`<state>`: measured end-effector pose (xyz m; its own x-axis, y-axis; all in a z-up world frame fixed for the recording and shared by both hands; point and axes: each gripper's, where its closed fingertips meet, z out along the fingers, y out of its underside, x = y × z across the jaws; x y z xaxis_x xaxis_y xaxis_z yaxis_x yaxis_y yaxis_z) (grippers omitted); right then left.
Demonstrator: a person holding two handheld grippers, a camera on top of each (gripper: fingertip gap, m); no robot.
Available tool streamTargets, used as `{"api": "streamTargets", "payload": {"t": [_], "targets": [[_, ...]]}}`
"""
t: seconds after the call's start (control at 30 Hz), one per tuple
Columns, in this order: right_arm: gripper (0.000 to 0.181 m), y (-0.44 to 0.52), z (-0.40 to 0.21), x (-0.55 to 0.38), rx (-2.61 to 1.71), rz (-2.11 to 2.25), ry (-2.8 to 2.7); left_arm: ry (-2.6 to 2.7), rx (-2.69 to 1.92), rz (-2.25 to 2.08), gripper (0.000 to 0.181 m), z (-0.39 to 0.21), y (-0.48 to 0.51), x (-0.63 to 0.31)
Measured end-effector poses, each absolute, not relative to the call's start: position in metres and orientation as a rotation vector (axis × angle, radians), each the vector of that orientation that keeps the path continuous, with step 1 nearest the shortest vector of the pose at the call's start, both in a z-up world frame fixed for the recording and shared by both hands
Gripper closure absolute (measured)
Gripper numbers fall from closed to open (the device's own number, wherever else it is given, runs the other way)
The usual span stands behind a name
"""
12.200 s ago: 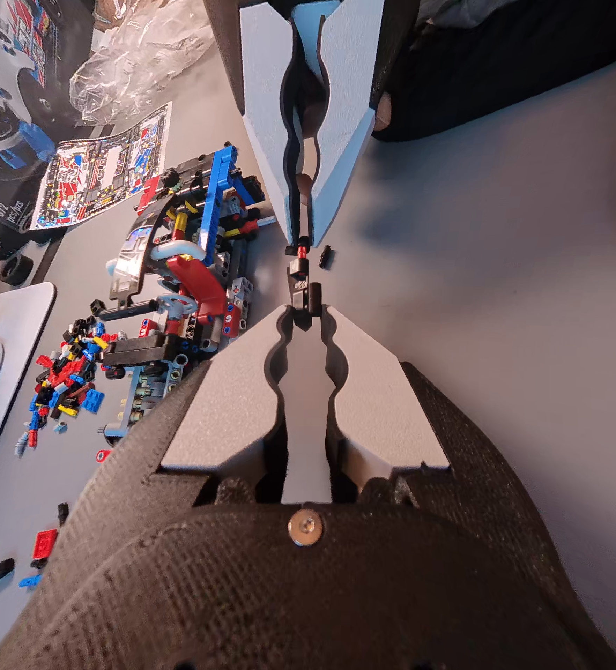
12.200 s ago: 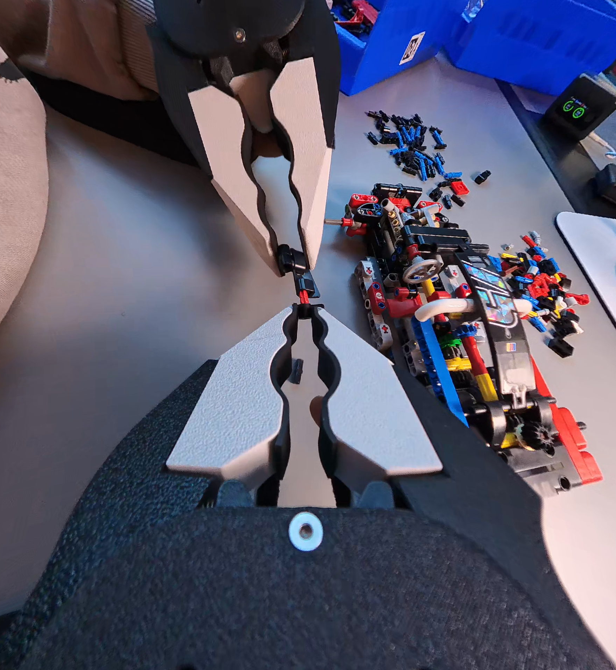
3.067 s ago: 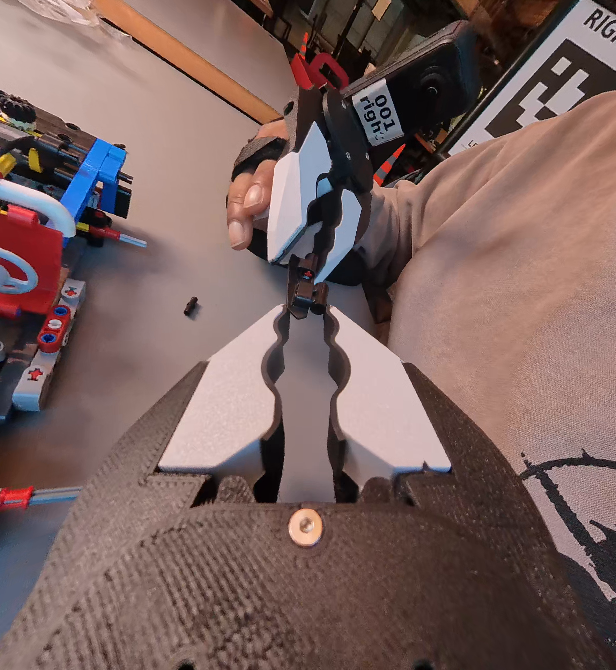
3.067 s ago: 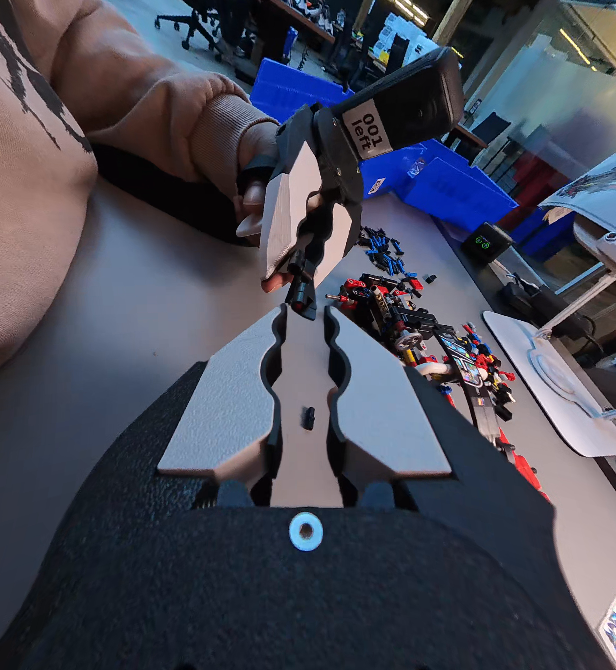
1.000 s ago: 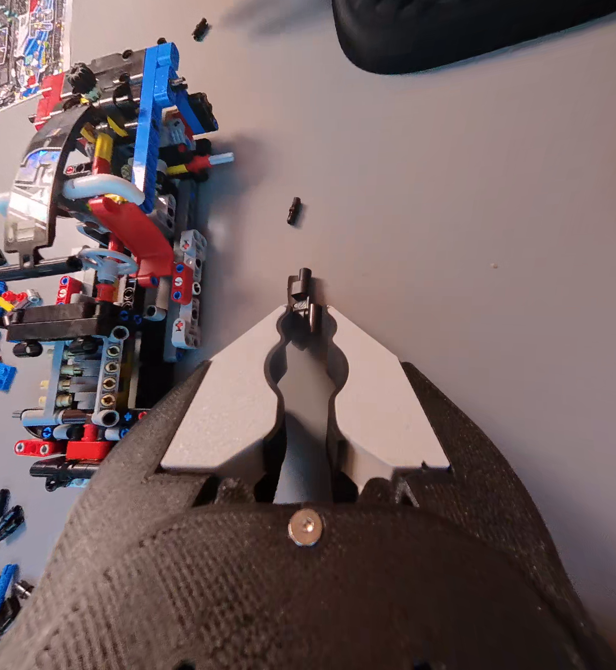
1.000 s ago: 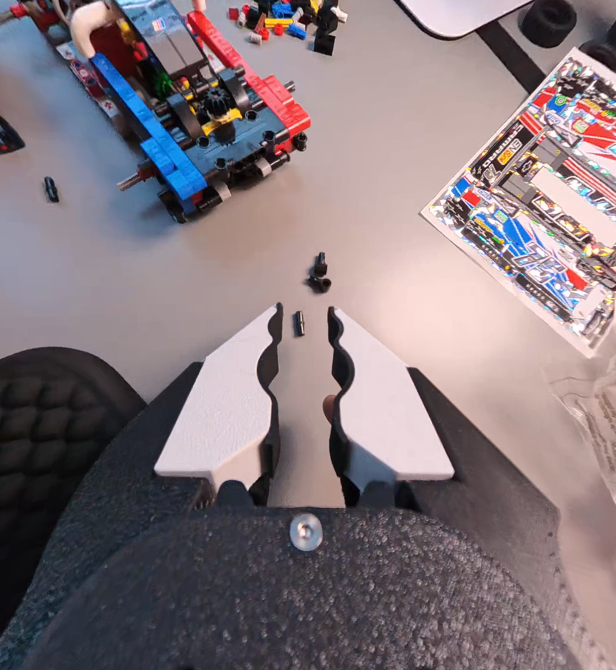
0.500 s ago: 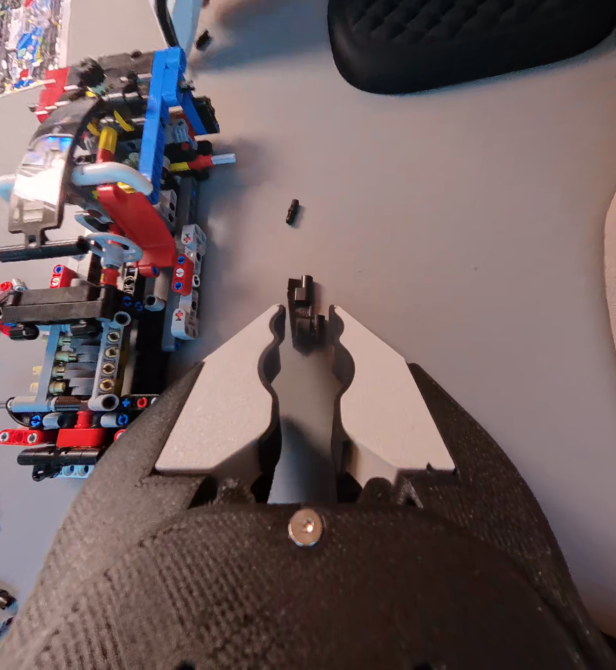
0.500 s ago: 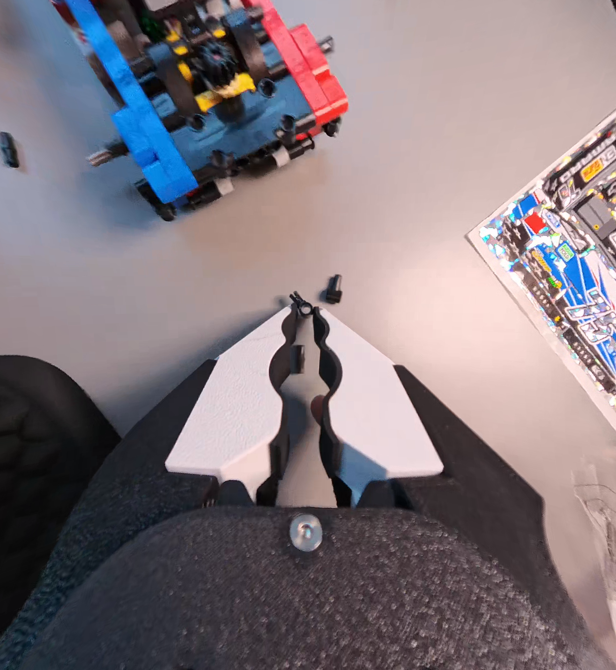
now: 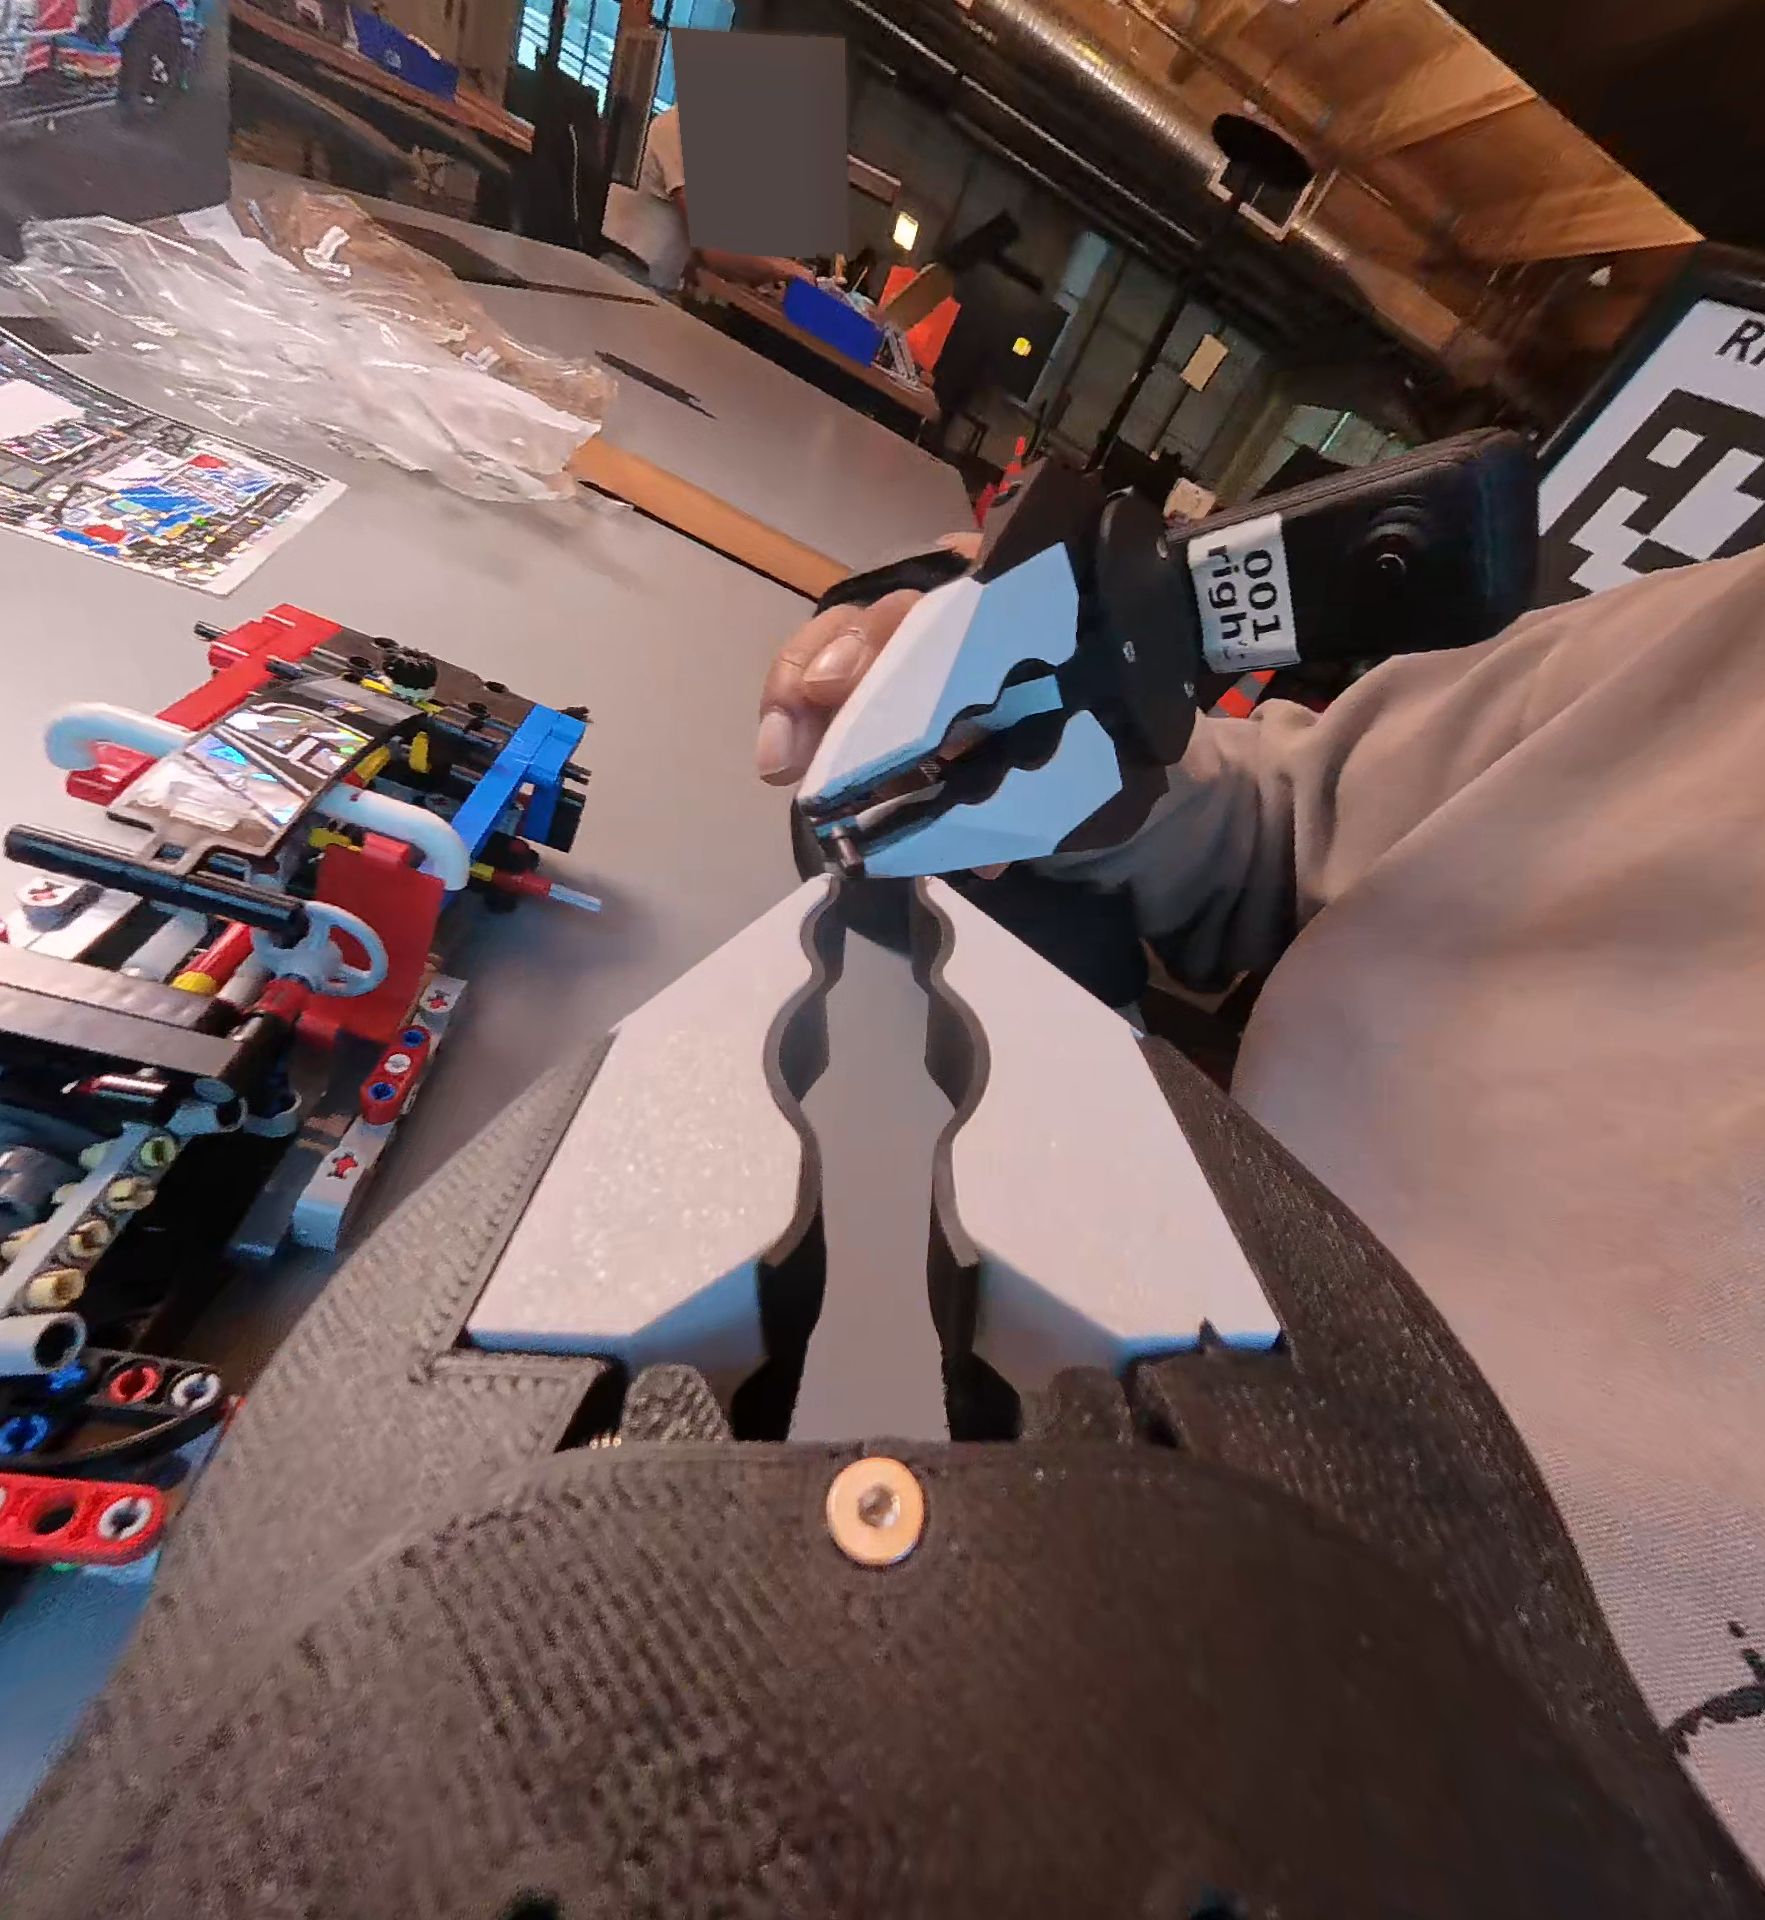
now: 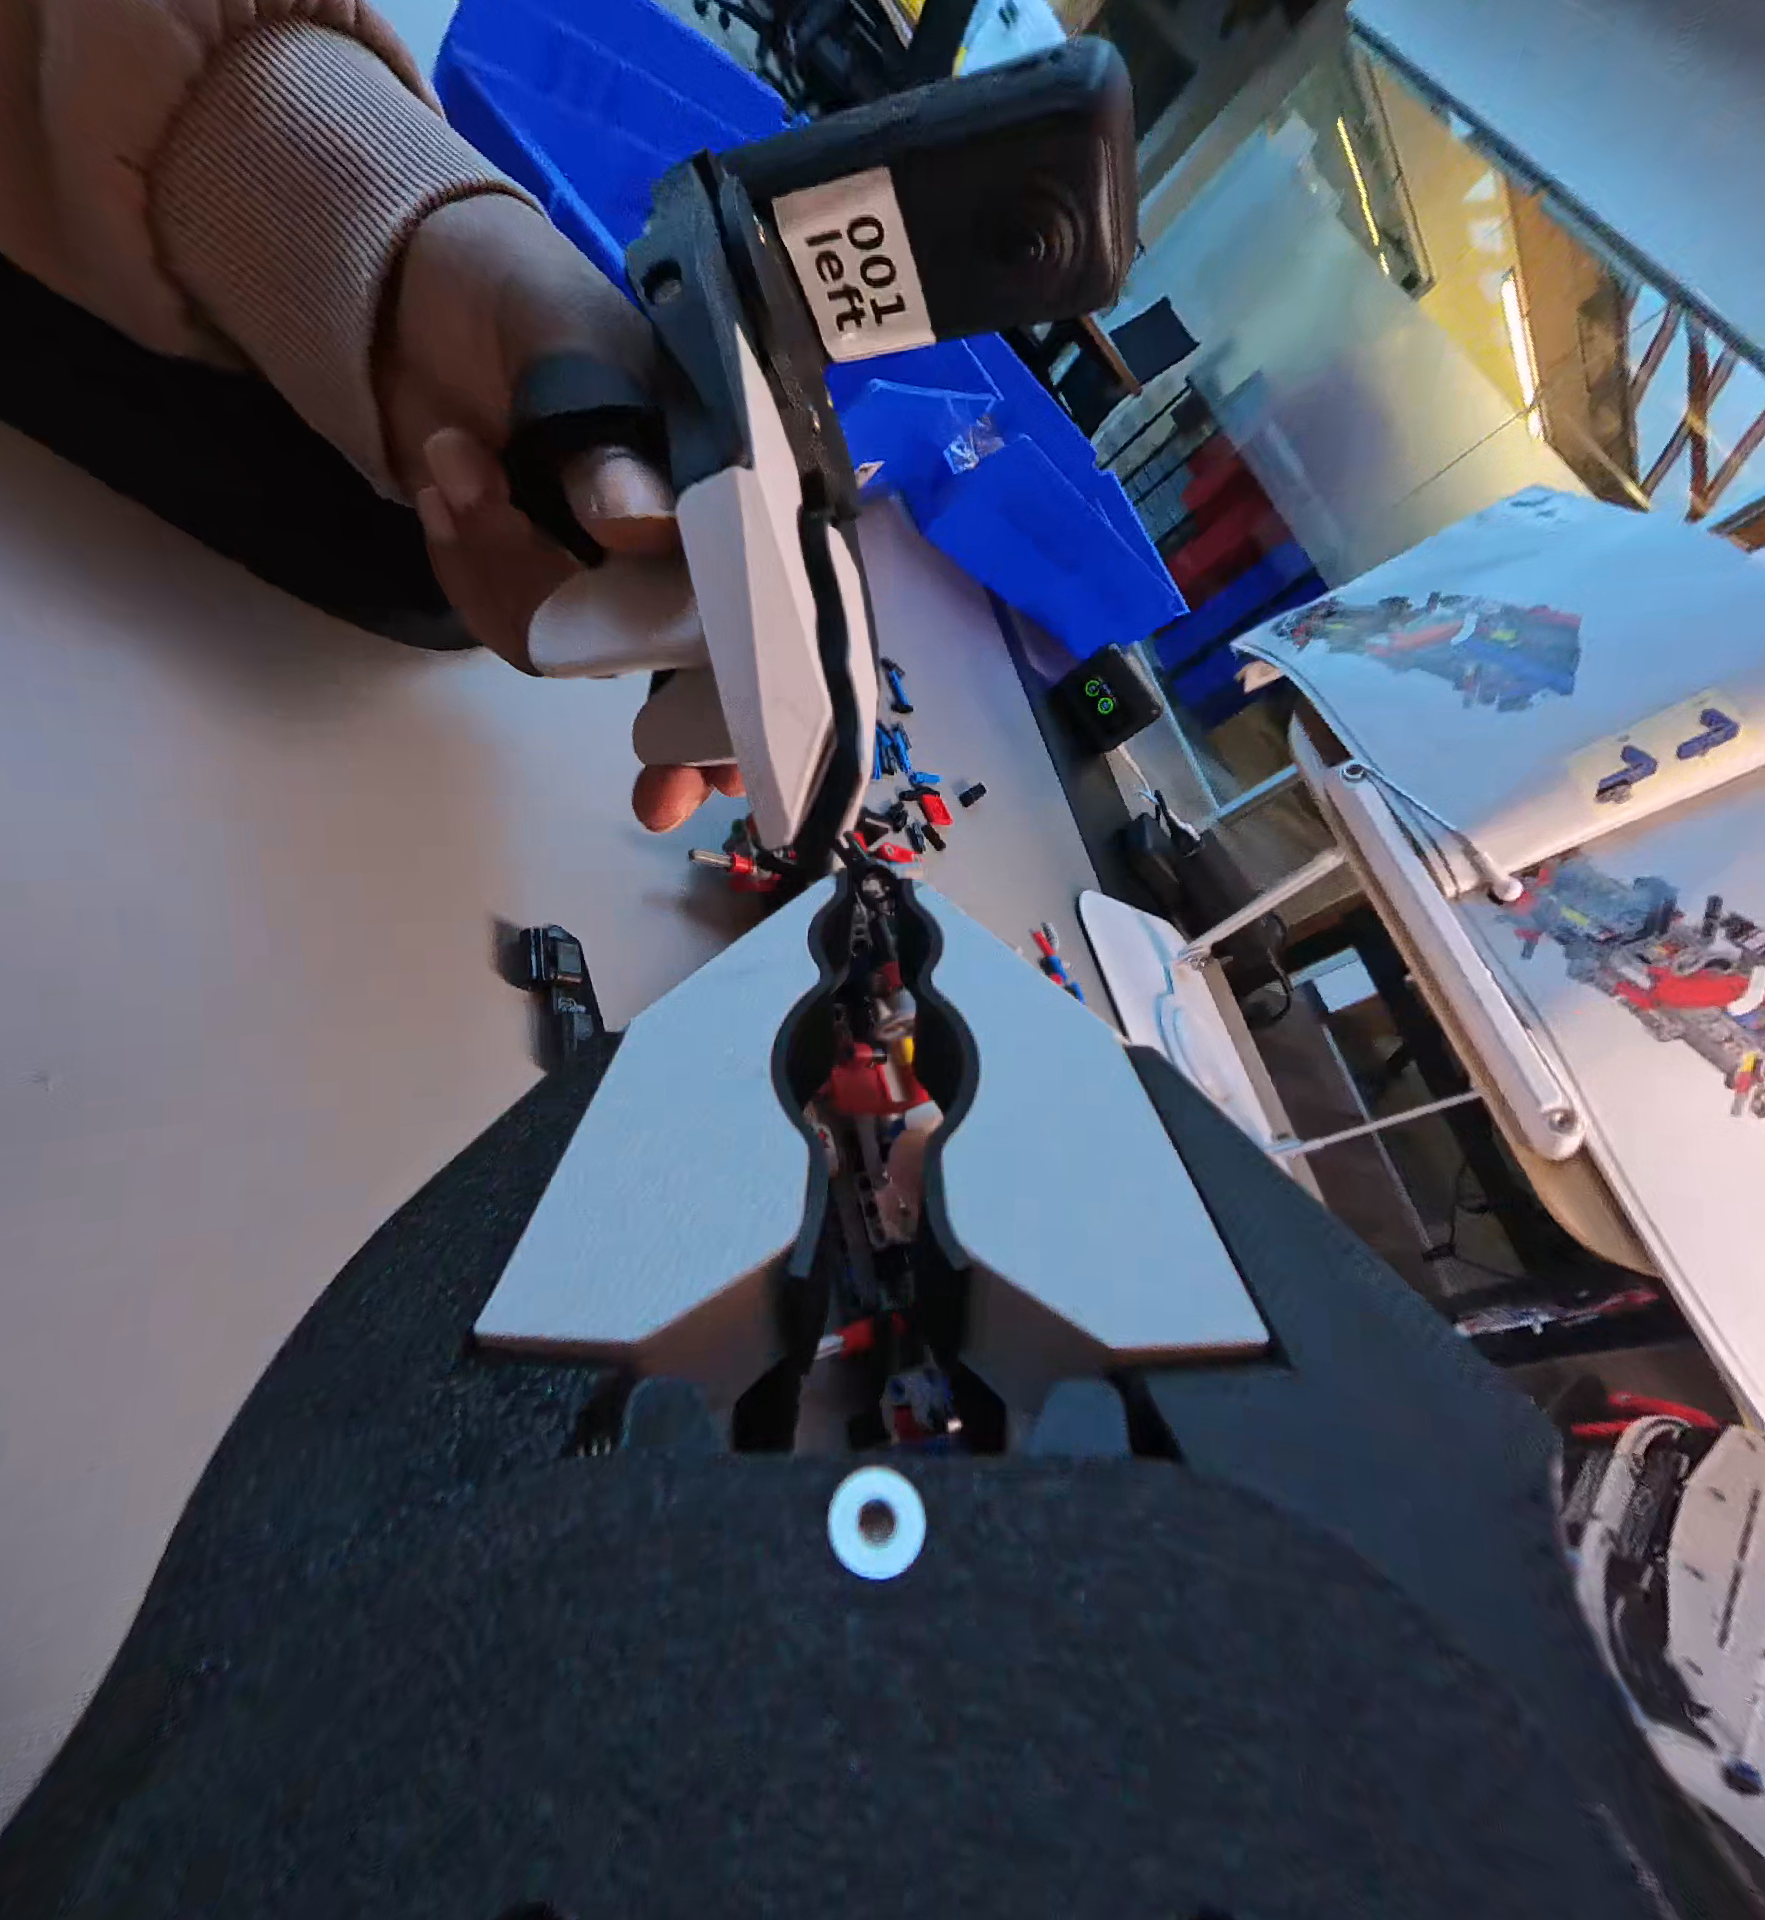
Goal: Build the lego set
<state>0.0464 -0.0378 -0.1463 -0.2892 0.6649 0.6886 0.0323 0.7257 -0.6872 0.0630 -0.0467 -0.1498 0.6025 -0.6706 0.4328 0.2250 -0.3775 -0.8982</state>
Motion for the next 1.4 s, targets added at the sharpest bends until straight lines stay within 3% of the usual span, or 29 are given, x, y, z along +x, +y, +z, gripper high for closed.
{"api": "streamTargets", "payload": {"t": [0.53, 0.9, 1.4], "targets": [[0.177, -0.048, -0.155, 0.045, -0.351, 0.505, -1.736, 0.369, -1.749, -0.993, 0.179, -0.158, -0.048, 0.058], [0.166, -0.061, -0.164, 0.058, -0.787, 1.260, -1.861, 0.820, -1.697, -0.462, 0.179, -0.171, -0.057, 0.063], [0.175, -0.061, -0.180, 0.056, -0.957, 1.373, -1.929, 0.904, -1.715, -0.344, 0.179, -0.182, -0.056, 0.064]]}}
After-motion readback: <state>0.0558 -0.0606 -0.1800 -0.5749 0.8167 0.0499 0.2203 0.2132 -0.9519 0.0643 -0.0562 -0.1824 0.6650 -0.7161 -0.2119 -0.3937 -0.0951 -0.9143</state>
